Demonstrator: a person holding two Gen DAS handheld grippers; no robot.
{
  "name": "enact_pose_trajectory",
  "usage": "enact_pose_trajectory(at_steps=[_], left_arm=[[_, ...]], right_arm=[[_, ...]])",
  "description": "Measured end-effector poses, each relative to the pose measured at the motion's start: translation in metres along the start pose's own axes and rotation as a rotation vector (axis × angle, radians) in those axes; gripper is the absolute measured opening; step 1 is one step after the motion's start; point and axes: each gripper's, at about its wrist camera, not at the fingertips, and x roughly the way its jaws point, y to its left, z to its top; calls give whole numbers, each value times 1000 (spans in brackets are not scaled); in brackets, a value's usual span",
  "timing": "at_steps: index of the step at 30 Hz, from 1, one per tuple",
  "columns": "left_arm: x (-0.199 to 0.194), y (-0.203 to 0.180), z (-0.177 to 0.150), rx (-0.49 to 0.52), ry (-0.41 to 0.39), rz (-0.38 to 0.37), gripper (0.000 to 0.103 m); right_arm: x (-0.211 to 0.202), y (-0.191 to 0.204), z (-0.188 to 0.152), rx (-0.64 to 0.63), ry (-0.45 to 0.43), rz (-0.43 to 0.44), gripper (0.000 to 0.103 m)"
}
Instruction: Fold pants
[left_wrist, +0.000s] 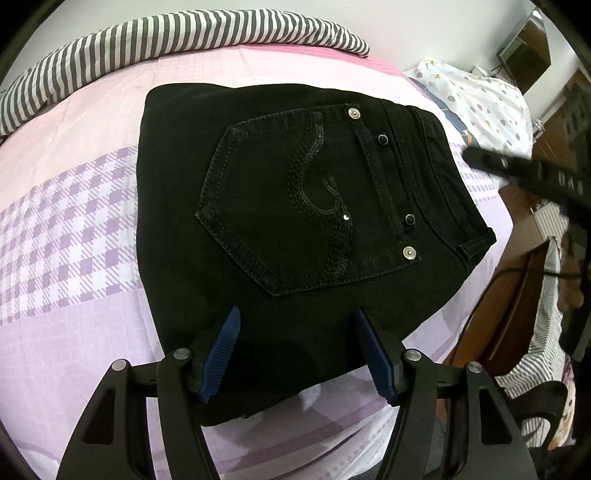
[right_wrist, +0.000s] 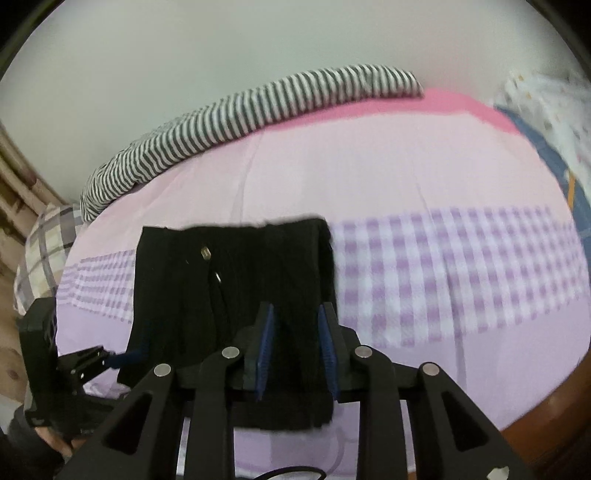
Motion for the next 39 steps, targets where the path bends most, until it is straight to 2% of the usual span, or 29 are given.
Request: enact_pose_trajectory(at_steps=[8, 14, 24, 25, 27, 28, 31, 36, 39], left_arm=[[1, 1, -2, -3, -2, -3, 65], [1, 6, -3, -5, -5, -10, 66], [0, 7, -2, -12, -10, -14, 66], [-1, 5, -1, -14, -12, -13, 66], [-6, 6, 2, -21, -19, 0, 66], [-8, 7, 3, -23, -23, 12, 66], [-15, 10, 5, -33, -43, 43, 66], [-32, 18, 9, -39, -95, 72, 67], [-36, 24, 11, -41, -113, 95, 67]], right_arm=[[26, 24, 21, -72, 20, -19, 24], [53, 22, 26, -101, 60, -60, 24], [61, 12, 26, -81, 87, -18, 23], [60, 10, 26, -69, 85, 4, 26], [54, 7, 24, -48, 79, 53, 44], [51, 7, 22, -43, 71, 58, 48], [44, 8, 17, -59, 69, 53, 50], [36, 0, 8, -47, 79, 37, 60], [37, -11, 4, -22, 104, 42, 61]])
